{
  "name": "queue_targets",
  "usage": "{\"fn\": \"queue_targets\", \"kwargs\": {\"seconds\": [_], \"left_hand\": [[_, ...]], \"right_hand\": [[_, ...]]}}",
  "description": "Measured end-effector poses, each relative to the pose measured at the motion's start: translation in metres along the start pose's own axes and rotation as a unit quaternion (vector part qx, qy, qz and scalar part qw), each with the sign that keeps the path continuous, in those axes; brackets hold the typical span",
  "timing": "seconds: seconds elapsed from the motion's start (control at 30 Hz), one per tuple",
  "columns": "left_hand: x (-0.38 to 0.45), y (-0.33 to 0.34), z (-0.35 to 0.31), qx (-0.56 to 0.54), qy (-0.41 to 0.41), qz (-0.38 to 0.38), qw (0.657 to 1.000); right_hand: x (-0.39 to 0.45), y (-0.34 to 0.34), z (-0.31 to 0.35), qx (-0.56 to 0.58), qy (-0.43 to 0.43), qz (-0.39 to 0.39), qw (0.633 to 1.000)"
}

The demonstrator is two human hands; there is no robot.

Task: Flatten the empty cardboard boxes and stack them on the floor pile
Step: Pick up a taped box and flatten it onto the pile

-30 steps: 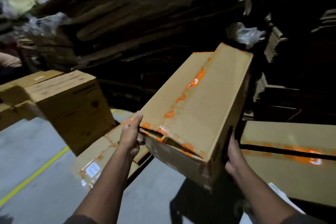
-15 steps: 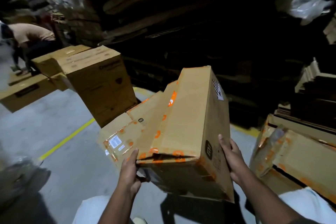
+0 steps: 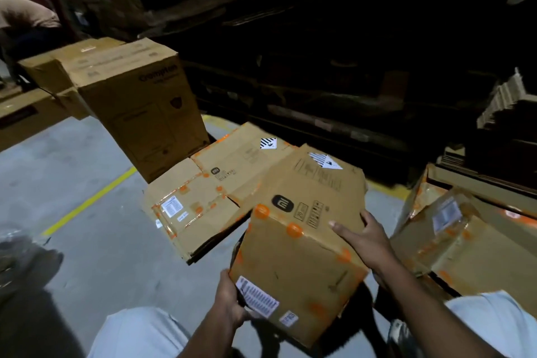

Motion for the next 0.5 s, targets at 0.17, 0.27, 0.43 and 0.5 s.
{"fn": "queue_targets", "kwargs": {"seconds": [0.17, 0.27, 0.43, 0.5], "left_hand": [[0.064, -0.01, 0.029, 0.009, -0.03, -0.024, 0.999], [0.044, 0.002, 0.03, 0.081, -0.018, -0.078, 0.993], [0.028, 0.014, 0.033, 0.086, 0.009, -0.036, 0.996], [0.043, 0.012, 0.037, 0.049, 0.034, 0.0, 0.998]], "right_hand": [[0.017, 0.031, -0.004, -0.006, -0.002, 0.02, 1.0], [0.022, 0.053, 0.01, -0.007, -0.01, 0.017, 1.0], [0.014, 0.092, 0.025, -0.06, -0.058, 0.059, 0.995], [0.007, 0.108, 0.024, -0.109, -0.08, 0.079, 0.988]]}}
Point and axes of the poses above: each hand's wrist, its own x-axis towards the middle knuckle, its own y-axis out of the palm, z = x × y, the point moved 2 cm from there along x, towards the middle knuckle, and after that the axes turned 4 degrees about z, right-handed, at the moved point
